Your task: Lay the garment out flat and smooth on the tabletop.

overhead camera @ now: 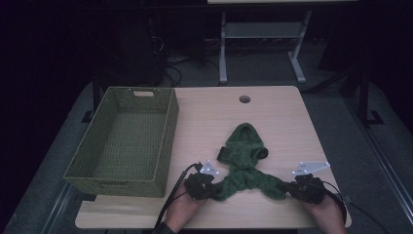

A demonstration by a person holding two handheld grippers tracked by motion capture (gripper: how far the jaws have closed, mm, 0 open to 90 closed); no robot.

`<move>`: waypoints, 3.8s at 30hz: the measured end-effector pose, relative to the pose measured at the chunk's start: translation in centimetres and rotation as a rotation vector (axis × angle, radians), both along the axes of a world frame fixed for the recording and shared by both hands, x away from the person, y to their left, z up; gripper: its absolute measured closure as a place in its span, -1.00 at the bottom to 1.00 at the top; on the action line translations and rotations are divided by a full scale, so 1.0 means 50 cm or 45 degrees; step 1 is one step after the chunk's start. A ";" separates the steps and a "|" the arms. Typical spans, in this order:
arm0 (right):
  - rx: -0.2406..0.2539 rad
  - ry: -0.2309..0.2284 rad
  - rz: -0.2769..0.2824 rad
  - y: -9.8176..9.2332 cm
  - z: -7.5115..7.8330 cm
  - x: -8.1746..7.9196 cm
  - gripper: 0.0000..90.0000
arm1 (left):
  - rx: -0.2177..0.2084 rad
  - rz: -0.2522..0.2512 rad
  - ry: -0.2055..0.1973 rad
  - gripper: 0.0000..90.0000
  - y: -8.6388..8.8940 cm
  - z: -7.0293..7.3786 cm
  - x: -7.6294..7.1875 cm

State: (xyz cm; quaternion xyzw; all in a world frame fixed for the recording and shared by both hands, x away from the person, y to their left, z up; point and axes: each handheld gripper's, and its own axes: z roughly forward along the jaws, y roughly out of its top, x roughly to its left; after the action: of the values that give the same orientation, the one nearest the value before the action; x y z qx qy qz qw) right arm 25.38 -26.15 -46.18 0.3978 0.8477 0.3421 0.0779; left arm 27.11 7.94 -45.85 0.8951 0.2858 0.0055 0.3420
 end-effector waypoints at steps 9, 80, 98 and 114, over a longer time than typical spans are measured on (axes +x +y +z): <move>0.049 -0.026 -0.007 -0.004 0.009 -0.007 0.75 | -0.023 -0.009 0.000 0.75 0.009 0.021 -0.003; 0.144 -0.081 -0.133 -0.038 0.054 0.194 0.47 | -0.108 0.134 -0.109 0.32 0.034 0.089 0.157; 0.132 -0.057 -0.074 0.050 0.045 0.320 0.45 | -0.077 0.121 -0.069 0.17 -0.047 0.027 0.320; 0.082 0.061 -0.025 0.080 -0.007 0.349 0.75 | -0.059 0.035 0.003 0.55 -0.077 -0.001 0.332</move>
State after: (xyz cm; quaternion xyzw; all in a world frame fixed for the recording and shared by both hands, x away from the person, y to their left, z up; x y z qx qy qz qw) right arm 42.81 -22.13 -46.51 0.4165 0.8340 0.3587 0.0482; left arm 43.72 4.11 -45.91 0.8829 0.2986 0.0026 0.3623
